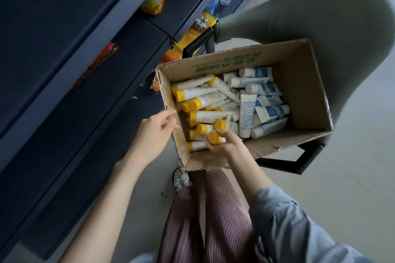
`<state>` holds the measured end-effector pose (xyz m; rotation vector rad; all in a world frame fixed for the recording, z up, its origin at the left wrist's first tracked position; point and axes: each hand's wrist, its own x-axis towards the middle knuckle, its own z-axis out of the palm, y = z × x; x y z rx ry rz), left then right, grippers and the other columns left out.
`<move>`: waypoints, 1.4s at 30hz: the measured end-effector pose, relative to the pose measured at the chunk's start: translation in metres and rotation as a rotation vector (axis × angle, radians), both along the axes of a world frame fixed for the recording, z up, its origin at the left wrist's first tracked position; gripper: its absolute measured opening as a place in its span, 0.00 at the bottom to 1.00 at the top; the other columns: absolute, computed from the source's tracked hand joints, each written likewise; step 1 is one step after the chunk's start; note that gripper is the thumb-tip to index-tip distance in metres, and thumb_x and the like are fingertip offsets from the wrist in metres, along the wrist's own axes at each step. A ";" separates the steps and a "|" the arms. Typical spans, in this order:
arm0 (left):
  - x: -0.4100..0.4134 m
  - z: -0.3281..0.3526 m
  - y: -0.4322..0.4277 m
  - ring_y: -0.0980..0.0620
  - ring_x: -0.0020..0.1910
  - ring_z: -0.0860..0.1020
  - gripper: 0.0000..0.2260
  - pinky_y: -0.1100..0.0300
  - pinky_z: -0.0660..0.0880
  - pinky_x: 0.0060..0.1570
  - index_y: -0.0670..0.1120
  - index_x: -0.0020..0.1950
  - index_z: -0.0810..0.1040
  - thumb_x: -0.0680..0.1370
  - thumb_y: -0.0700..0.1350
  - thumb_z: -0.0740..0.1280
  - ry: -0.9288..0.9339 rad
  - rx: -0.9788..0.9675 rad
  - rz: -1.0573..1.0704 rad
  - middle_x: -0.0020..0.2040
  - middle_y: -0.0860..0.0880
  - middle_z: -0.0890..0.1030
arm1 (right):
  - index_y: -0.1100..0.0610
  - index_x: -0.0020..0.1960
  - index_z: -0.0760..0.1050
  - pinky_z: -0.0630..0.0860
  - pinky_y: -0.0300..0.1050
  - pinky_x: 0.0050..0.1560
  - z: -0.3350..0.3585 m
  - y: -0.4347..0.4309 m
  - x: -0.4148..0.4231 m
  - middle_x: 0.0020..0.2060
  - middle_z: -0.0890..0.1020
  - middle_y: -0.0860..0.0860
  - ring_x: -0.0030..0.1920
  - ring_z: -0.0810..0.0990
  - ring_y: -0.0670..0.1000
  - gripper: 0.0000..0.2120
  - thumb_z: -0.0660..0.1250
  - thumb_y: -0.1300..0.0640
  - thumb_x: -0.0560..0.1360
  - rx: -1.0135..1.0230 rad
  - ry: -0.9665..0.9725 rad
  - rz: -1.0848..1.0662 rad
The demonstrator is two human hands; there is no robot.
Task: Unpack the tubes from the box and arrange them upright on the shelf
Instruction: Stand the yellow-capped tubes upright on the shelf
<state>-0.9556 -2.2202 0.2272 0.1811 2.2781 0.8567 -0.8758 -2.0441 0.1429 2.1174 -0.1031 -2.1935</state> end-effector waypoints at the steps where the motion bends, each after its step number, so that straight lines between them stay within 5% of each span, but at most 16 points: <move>1: 0.001 0.001 0.000 0.54 0.49 0.79 0.14 0.72 0.66 0.38 0.52 0.67 0.74 0.81 0.48 0.59 -0.024 0.002 0.008 0.47 0.57 0.84 | 0.64 0.67 0.67 0.72 0.56 0.64 0.010 0.002 0.004 0.65 0.71 0.59 0.65 0.72 0.60 0.19 0.64 0.67 0.76 -0.026 -0.010 0.038; 4: 0.004 0.006 0.003 0.57 0.51 0.79 0.15 0.63 0.70 0.50 0.49 0.67 0.73 0.81 0.48 0.60 -0.098 0.036 0.024 0.45 0.56 0.84 | 0.65 0.63 0.70 0.70 0.59 0.63 0.041 -0.001 0.020 0.61 0.74 0.61 0.63 0.73 0.61 0.15 0.62 0.69 0.77 -0.059 0.121 0.191; 8: 0.003 0.010 0.007 0.54 0.52 0.79 0.16 0.58 0.73 0.52 0.48 0.68 0.72 0.81 0.49 0.60 -0.136 0.047 0.023 0.44 0.58 0.82 | 0.63 0.59 0.71 0.80 0.50 0.47 0.081 -0.020 0.033 0.46 0.78 0.59 0.46 0.78 0.56 0.14 0.58 0.72 0.75 -0.017 0.430 0.441; 12: 0.002 0.014 0.013 0.56 0.54 0.75 0.17 0.69 0.67 0.45 0.47 0.66 0.74 0.80 0.51 0.62 -0.100 0.103 0.112 0.54 0.55 0.79 | 0.61 0.67 0.68 0.77 0.45 0.53 0.098 -0.023 0.022 0.50 0.79 0.58 0.48 0.80 0.53 0.23 0.61 0.72 0.73 0.162 0.668 0.580; 15: 0.004 0.020 0.019 0.62 0.51 0.76 0.14 0.78 0.68 0.41 0.48 0.62 0.76 0.79 0.52 0.64 -0.106 0.216 0.148 0.49 0.62 0.77 | 0.60 0.68 0.68 0.77 0.43 0.56 0.104 -0.021 0.010 0.54 0.79 0.57 0.51 0.80 0.52 0.25 0.63 0.72 0.72 0.283 0.778 0.633; 19: 0.008 0.024 0.024 0.64 0.50 0.79 0.11 0.72 0.74 0.45 0.52 0.58 0.77 0.77 0.53 0.65 -0.095 0.352 0.198 0.50 0.59 0.81 | 0.57 0.66 0.71 0.78 0.41 0.52 0.104 -0.021 0.003 0.54 0.81 0.53 0.50 0.81 0.49 0.25 0.66 0.71 0.72 0.393 0.898 0.691; 30: 0.022 0.015 0.025 0.63 0.40 0.81 0.16 0.69 0.76 0.36 0.52 0.52 0.78 0.69 0.57 0.74 -0.038 0.215 0.451 0.43 0.56 0.82 | 0.58 0.57 0.71 0.77 0.37 0.45 0.096 -0.059 0.011 0.55 0.80 0.56 0.47 0.81 0.45 0.21 0.72 0.71 0.69 0.848 0.712 0.939; 37: 0.010 0.007 0.017 0.52 0.46 0.82 0.13 0.54 0.80 0.44 0.48 0.51 0.80 0.70 0.52 0.74 -0.106 0.280 0.561 0.46 0.49 0.84 | 0.55 0.61 0.72 0.77 0.36 0.48 0.089 -0.058 0.005 0.58 0.79 0.52 0.54 0.80 0.46 0.20 0.71 0.64 0.72 0.813 0.776 0.971; 42: -0.003 0.006 0.006 0.57 0.48 0.81 0.16 0.59 0.79 0.42 0.45 0.60 0.76 0.74 0.48 0.71 -0.190 0.382 0.681 0.53 0.49 0.82 | 0.49 0.69 0.67 0.75 0.35 0.52 0.063 -0.039 -0.004 0.66 0.71 0.47 0.58 0.75 0.41 0.26 0.70 0.49 0.73 0.743 0.624 1.031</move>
